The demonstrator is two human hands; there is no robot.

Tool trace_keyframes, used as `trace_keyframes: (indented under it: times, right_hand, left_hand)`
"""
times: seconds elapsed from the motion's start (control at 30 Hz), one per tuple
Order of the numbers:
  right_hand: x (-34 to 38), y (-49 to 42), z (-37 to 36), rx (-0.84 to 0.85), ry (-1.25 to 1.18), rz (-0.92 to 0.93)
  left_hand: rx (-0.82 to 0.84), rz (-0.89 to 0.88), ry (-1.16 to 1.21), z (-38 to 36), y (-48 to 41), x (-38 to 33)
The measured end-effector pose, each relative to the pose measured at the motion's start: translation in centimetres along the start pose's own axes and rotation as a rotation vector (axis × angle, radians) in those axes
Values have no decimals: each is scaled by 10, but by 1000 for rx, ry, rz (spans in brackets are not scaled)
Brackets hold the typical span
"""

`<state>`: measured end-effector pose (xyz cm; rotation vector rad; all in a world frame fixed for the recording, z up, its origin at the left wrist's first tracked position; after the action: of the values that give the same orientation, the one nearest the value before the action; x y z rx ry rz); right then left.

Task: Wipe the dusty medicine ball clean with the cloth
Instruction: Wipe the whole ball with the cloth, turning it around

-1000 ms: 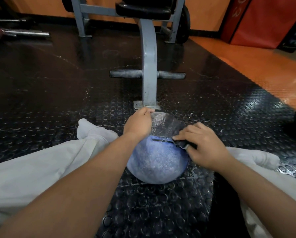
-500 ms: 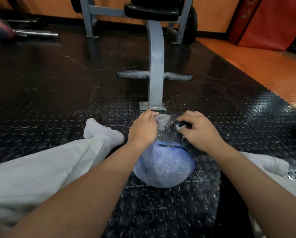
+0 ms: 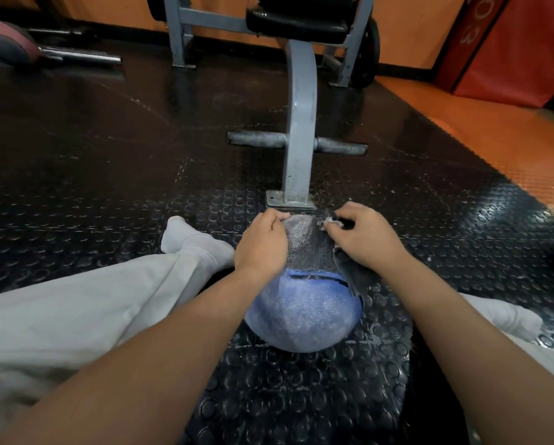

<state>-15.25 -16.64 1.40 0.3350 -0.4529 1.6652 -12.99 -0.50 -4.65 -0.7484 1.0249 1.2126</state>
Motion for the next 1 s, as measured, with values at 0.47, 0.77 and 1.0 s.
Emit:
trace_keyframes:
  times: [0.47, 0.77, 1.0]
  right_hand:
    - [26, -22, -7, 116, 27, 37]
    - [81, 25, -23, 223, 271, 417]
    - [24, -45, -14, 257, -111, 8]
  left_hand:
    - [-54, 9, 78, 15, 0, 14]
    - [-73, -15, 190, 29, 3, 28]
    - [-85, -9, 145, 23, 8, 29]
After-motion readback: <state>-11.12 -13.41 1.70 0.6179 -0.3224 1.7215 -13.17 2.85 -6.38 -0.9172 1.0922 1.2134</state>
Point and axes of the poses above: each hand's wrist, its own y-axis away from the middle knuckle, its own z-axis out of the back of the hand, x = y × z, the point moved 5 cm from there along -y, towards the middle knuckle, and after that the axes turned 12 degrees about x, right-handed, at the moved point
